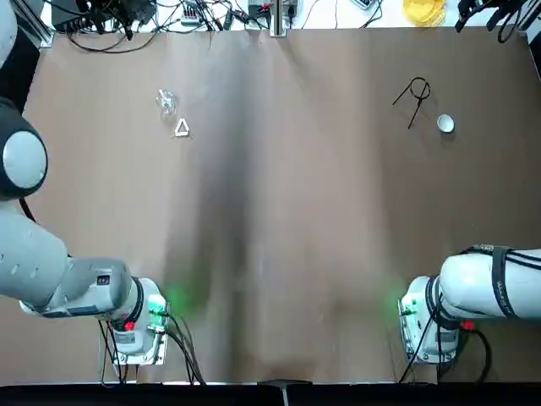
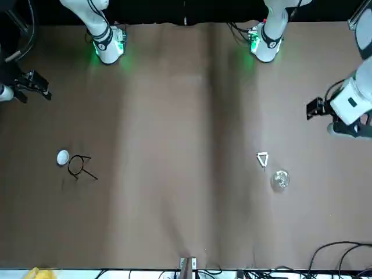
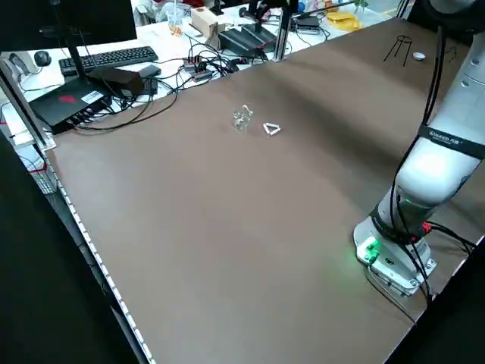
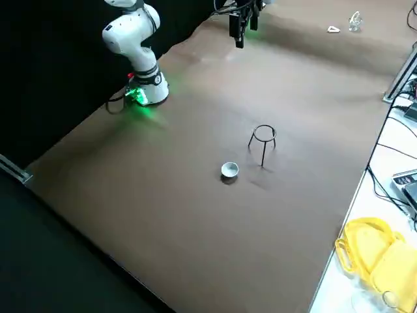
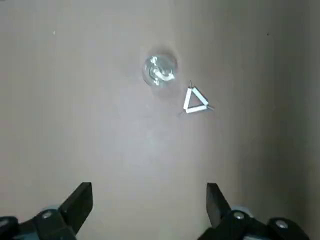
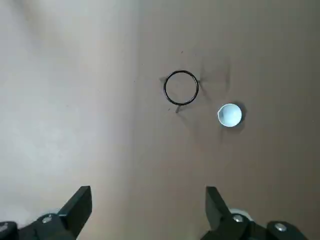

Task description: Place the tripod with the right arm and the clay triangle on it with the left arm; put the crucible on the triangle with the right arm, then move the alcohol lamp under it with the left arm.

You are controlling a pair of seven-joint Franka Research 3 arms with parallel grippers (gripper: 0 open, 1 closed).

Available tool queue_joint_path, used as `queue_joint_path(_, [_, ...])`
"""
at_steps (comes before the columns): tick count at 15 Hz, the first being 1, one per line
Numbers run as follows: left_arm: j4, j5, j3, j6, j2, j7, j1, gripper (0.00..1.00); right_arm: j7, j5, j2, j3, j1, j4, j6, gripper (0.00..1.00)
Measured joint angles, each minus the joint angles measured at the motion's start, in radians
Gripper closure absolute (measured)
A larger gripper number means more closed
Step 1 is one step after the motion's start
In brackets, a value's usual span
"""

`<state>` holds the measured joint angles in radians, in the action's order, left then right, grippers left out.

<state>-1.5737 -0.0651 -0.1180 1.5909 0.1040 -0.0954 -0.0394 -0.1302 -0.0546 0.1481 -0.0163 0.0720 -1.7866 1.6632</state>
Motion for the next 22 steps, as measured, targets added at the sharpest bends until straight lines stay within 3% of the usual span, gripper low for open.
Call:
queue_joint_path(5, [0.001, 0.000, 0.003, 0.086, 0.048, -0.146, -0.034, 0.00, 0.000, 0.000, -0.015, 0.000, 0.000, 0.000, 0.003, 0.00])
queue_joint_path(10, [0.006, 0.000, -0.006, 0.086, 0.041, -0.109, -0.025, 0.00, 0.001, 0.000, -0.056, 0.001, 0.023, -0.001, 0.028, 0.00])
queue_joint_path(14, [0.006, 0.000, -0.013, 0.053, 0.035, -0.034, -0.017, 0.00, -0.001, 0.001, -0.148, -0.001, 0.035, -0.002, 0.070, 0.00])
queue_joint_path(22, [-0.003, 0.003, -0.019, 0.038, 0.071, 0.009, -0.002, 0.00, -0.002, 0.003, -0.320, 0.000, 0.046, -0.001, 0.355, 0.03])
